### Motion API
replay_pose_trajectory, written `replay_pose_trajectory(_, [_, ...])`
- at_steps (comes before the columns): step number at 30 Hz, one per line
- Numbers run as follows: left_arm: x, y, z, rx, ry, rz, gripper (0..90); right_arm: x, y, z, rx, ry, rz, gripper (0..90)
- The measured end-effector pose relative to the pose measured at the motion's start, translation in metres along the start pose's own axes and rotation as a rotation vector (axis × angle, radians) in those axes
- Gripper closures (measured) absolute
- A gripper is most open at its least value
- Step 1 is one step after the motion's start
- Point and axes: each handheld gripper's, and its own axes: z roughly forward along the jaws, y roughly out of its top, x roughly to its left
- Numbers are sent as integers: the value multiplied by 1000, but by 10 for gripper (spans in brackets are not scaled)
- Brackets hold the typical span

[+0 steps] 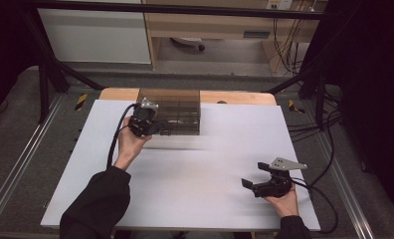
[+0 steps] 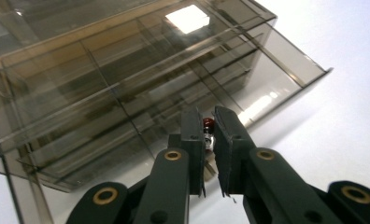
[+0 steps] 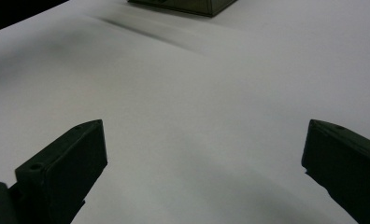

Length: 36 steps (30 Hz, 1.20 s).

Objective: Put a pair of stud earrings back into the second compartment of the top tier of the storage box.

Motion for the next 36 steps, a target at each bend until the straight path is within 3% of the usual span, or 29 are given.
replay_pose_trajectory(9, [5, 5, 8, 0, 13, -12, 818, 0, 0, 0, -1, 1, -1, 6])
replay_pose_trajectory(30, [-3, 2, 33, 27, -5, 14, 805, 0, 0, 0, -3, 4, -2, 6])
replay_pose_trajectory(36, [-4, 3, 29, 16, 0, 20, 707, 0, 0, 0, -3, 3, -1, 6])
